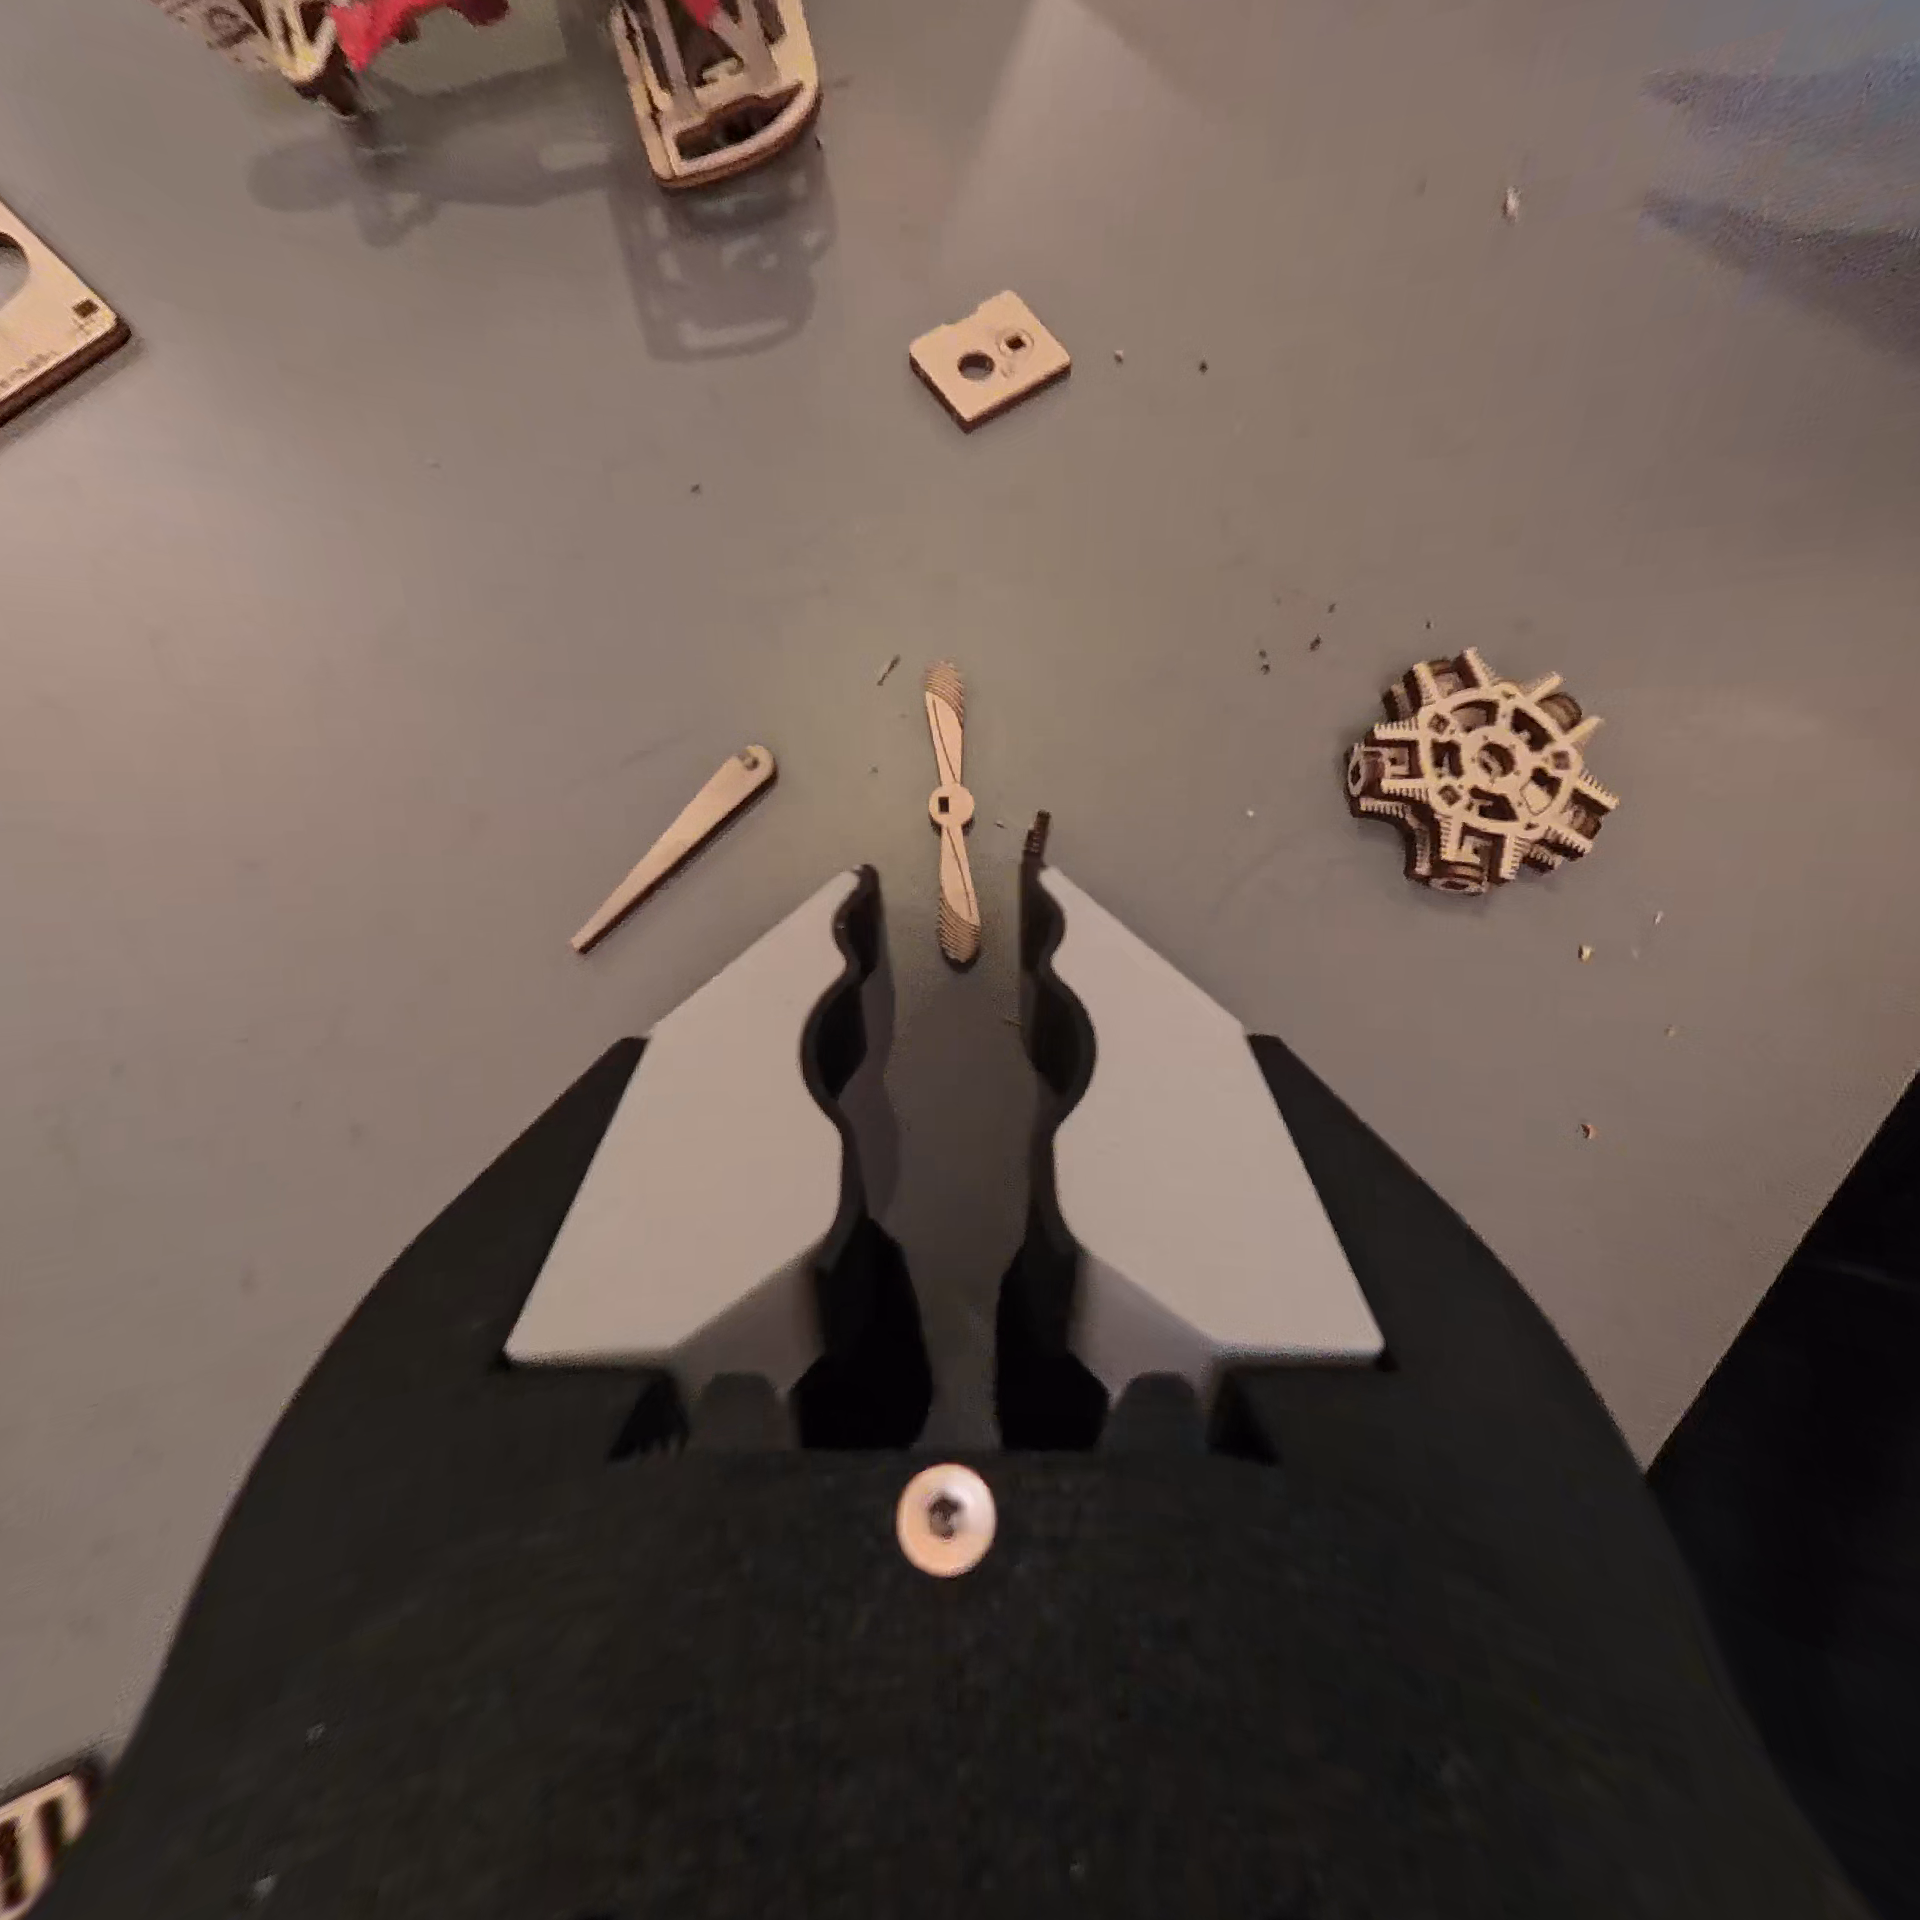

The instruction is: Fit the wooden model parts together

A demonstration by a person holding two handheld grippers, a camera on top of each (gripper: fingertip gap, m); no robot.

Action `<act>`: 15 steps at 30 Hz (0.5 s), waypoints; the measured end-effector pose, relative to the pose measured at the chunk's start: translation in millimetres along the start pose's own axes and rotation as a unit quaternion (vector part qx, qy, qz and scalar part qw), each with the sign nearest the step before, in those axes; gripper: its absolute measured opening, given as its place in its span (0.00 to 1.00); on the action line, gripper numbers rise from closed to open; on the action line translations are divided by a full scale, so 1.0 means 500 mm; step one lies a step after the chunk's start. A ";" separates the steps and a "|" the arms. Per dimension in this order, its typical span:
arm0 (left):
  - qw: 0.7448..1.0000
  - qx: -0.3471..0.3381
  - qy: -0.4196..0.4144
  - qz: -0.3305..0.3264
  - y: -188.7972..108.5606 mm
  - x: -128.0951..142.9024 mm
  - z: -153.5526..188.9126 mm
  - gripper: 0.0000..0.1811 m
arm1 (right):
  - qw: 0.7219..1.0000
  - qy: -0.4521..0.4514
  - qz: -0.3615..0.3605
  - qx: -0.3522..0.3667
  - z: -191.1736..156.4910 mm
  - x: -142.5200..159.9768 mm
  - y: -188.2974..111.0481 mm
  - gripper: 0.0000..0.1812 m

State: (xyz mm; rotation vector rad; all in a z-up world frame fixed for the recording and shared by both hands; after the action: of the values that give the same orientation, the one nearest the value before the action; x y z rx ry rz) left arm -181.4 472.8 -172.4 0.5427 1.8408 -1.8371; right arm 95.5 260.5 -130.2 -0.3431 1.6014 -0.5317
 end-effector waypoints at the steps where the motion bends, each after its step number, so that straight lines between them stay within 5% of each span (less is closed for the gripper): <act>1: 1.000 0.003 -0.006 0.017 -0.001 0.002 -0.004 0.17 | 1.000 -0.003 0.000 0.010 0.018 -0.010 0.024 0.20; 8: 0.979 -0.097 -0.040 0.175 -0.056 -0.009 -0.096 0.22 | 0.995 -0.034 -0.049 0.085 0.140 -0.143 0.245 0.28; 15: 0.973 -0.132 -0.080 0.170 -0.049 -0.016 -0.165 0.21 | 0.984 0.027 -0.141 0.108 0.209 -0.139 0.384 0.43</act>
State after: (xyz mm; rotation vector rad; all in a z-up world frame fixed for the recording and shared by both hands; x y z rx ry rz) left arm -193.9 555.3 -149.2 0.5542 1.7231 -1.3470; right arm 224.0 444.7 -176.7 -0.3963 1.5382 -0.9317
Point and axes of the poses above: each gripper's, where its closed fingertips meet, y out along the fingers, x out of its underside, z = x × y across the jaws, the point moved 8 cm from there along -y, back along the fingers, and after that the axes turned 9 degrees about -z, right-handed, at the moved point
